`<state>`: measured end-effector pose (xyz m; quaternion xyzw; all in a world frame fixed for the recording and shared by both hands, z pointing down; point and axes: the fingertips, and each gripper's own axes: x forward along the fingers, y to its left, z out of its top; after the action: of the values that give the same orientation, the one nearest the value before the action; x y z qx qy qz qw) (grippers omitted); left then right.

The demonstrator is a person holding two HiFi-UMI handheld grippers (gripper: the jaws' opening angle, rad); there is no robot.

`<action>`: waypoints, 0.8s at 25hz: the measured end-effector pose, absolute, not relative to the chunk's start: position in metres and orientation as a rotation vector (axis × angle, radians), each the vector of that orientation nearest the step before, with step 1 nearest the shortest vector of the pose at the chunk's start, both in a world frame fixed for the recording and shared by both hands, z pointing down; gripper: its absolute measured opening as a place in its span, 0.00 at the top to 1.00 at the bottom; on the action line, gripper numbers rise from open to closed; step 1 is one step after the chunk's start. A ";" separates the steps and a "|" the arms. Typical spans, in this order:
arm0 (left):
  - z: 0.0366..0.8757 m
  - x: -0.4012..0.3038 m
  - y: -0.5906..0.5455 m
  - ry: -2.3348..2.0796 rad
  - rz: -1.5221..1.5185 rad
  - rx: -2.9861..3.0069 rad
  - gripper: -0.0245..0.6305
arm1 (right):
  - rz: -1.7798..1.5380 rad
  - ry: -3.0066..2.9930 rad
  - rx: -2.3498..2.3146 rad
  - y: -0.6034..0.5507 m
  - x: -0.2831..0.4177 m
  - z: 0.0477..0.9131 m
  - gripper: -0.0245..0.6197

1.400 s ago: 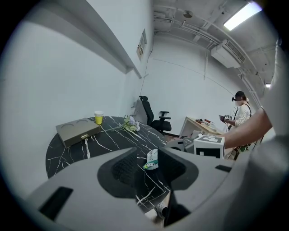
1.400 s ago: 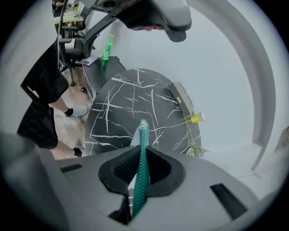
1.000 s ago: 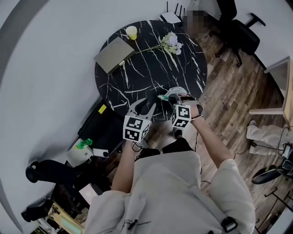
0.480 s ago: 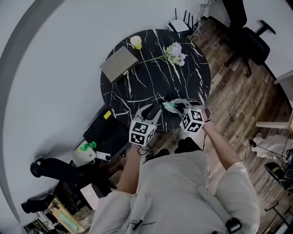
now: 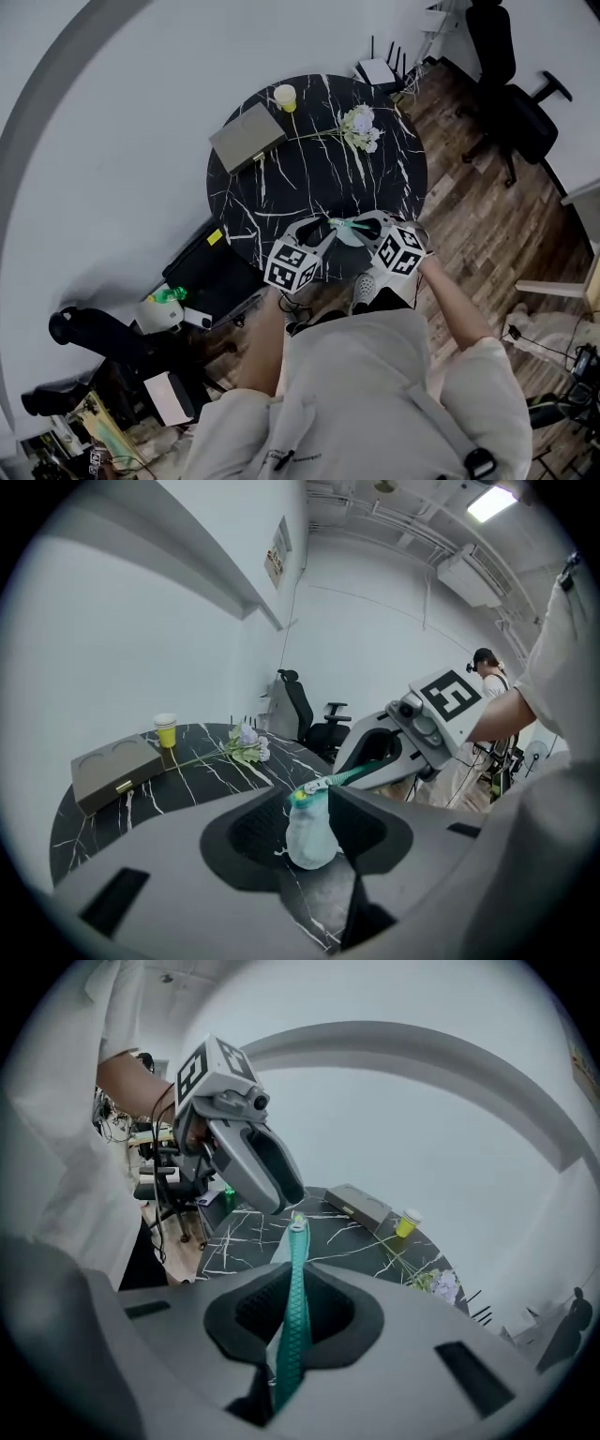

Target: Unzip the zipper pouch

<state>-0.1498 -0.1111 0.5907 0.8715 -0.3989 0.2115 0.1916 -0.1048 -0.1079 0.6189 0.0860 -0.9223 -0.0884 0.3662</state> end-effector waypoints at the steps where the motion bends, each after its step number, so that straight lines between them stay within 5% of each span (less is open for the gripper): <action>1: 0.588 -0.147 -0.109 -1.122 0.586 2.459 0.72 | -0.230 -2.393 0.210 -0.107 -0.103 0.614 0.91; 20: 0.542 -0.134 -0.120 -1.140 0.356 2.531 0.70 | -0.279 -2.633 0.019 -0.112 -0.106 0.545 0.91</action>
<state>-0.1344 -0.1204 0.5423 0.8911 -0.4014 0.1254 0.1708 -0.1062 -0.1118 0.5446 0.0068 -0.9643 -0.1020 0.2442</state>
